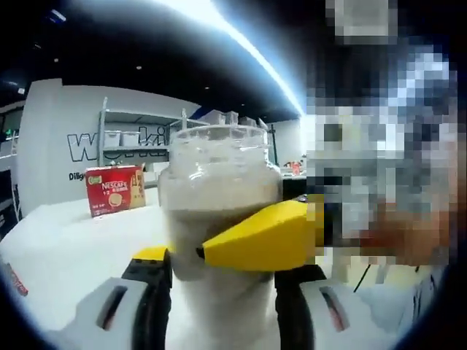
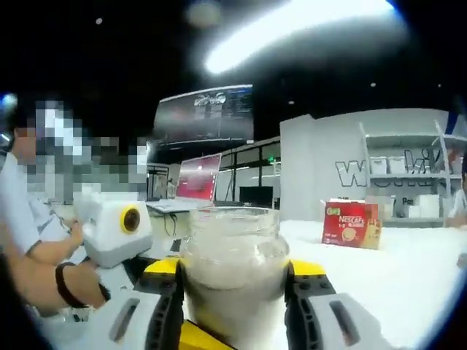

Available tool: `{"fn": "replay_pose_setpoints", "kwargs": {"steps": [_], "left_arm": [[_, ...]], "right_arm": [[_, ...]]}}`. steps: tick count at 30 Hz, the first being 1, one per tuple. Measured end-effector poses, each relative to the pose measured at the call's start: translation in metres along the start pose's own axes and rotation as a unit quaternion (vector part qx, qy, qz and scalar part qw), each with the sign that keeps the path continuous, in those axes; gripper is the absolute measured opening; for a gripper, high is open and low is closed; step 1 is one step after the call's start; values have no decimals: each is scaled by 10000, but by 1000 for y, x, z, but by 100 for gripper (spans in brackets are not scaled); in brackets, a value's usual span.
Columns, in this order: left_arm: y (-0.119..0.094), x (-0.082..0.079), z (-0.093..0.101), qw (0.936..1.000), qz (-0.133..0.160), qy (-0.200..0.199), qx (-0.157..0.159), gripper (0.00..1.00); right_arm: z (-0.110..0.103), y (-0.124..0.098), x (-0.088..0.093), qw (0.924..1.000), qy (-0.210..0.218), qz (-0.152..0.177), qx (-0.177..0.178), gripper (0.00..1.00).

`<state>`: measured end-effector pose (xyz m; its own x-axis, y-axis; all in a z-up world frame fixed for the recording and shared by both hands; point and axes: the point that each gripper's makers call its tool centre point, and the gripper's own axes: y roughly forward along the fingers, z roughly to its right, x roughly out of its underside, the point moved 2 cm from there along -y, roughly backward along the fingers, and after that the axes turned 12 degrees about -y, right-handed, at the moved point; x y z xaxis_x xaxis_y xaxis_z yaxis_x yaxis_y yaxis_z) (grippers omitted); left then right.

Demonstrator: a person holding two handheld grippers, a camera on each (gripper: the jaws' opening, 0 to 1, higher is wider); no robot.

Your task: Tear open the coffee pouch, take out the coffee, and pour the coffee from the pouch into the cup

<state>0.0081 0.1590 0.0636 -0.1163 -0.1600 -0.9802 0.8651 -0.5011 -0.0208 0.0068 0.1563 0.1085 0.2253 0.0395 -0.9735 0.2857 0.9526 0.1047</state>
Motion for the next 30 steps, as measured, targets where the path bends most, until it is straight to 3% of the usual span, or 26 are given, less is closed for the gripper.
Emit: {"fn": "replay_pose_setpoints", "kwargs": {"steps": [1,5,8,9,10,11,12,13,14,15,16,17,18,20,21,22,23,24,28,29,30], "left_arm": [[0,2,2,9999,-30,139,-9,58],[-1,-2,2,9998,-59,121,-112,58],[6,-4,-10,10000,-42,46,-23,58],[5,-6,-11,10000,35,74,-16,58],[3,-12,-9,9993,169,319,-5,58],[-3,-14,4,9987,246,439,2,58],[-3,-14,8,9988,256,413,-5,58],[-1,-13,11,9990,205,389,-38,58],[3,0,2,9997,-185,30,-165,58],[10,-7,-2,9997,53,204,-117,57],[11,-5,-2,9996,-115,165,-174,57],[11,-2,-3,9995,-209,160,-200,58],[13,-3,1,9999,-38,124,-94,58],[17,0,4,9998,23,178,-61,58],[17,-2,0,10000,85,-7,-46,57],[16,-1,2,9999,-13,56,-95,58],[16,-2,3,10000,37,69,-53,58],[14,-2,2,10000,30,-3,-45,57],[10,-3,5,9999,91,-41,30,57],[9,-3,5,9999,84,-67,49,57],[7,-5,1,9999,83,-95,75,57]], "right_arm": [[-1,-1,2,9997,-211,-103,21,54],[-9,-3,0,9997,-183,-178,23,54],[-15,-5,-3,9977,-503,-433,124,54],[-22,-3,14,9950,-321,-950,15,54],[-10,6,14,9926,-759,-952,-8,54],[-4,7,4,9898,-1229,-701,155,54],[1,5,10,9952,-712,-660,121,54],[12,1,4,9993,20,-348,157,54],[20,-3,3,9956,927,81,146,54],[22,-11,6,9979,561,-89,327,54],[20,-13,5,9986,338,-221,327,54],[14,-13,6,9981,-258,-502,260,54],[10,-2,5,9974,-491,-443,291,54],[18,-6,11,9987,77,-461,218,54],[22,-5,8,9992,-37,-339,220,54],[20,-5,8,9974,-502,-459,224,54],[22,-7,9,9977,-367,-482,308,54],[1,-6,8,9982,-439,-407,93,54],[-11,-12,-2,9988,-325,-340,113,54],[2,-8,11,9983,212,-545,82,55],[15,-2,14,9985,162,-516,56,55]]}}
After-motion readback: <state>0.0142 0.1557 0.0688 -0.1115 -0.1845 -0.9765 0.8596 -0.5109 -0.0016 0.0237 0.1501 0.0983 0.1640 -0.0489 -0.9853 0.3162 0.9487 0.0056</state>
